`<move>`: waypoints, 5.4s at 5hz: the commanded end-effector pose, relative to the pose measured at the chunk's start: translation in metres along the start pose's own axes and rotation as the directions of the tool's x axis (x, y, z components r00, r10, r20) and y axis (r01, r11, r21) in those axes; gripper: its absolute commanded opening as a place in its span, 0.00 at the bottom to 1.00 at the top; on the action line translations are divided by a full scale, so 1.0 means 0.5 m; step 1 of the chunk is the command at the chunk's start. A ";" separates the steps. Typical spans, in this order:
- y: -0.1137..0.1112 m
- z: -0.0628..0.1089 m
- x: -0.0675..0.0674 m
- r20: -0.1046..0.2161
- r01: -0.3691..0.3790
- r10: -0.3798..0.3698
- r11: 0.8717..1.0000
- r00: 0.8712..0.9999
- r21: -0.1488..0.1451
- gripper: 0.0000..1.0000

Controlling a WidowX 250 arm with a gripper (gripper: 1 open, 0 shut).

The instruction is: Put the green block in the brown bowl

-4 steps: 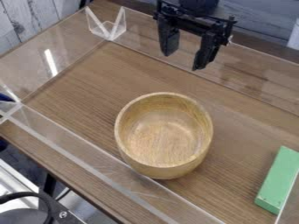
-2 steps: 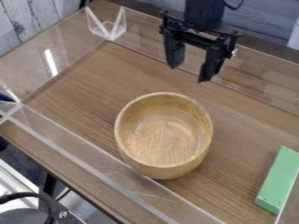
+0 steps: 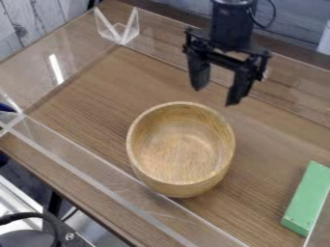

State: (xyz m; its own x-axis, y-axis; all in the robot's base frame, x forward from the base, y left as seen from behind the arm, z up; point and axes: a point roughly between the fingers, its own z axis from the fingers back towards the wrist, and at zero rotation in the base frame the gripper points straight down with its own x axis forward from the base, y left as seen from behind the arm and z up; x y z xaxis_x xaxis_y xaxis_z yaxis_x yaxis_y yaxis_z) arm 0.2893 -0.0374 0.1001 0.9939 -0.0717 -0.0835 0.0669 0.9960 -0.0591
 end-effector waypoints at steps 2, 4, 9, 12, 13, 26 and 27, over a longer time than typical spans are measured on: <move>-0.073 0.012 0.025 0.065 0.012 -0.012 1.000 0.998 -0.011 1.00; -0.218 -0.022 0.019 0.073 0.040 -0.040 0.999 0.997 -0.002 1.00; -0.217 -0.168 0.090 0.050 0.134 -0.137 0.990 0.989 0.049 1.00; -0.217 -0.157 0.093 -0.013 0.090 -0.090 0.994 0.996 0.068 1.00; -0.217 -0.156 0.095 -0.024 0.086 -0.085 0.993 0.996 0.078 1.00; -0.149 -0.089 0.063 -0.203 0.028 -0.015 0.998 0.979 0.059 0.00; -0.144 -0.093 0.058 -0.204 0.012 0.002 0.998 0.979 0.066 0.00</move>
State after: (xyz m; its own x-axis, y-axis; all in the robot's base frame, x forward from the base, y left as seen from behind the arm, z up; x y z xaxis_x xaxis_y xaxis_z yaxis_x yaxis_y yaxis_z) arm 0.2984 -0.1146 0.0266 0.9236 -0.0794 -0.3749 0.0961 0.9950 0.0261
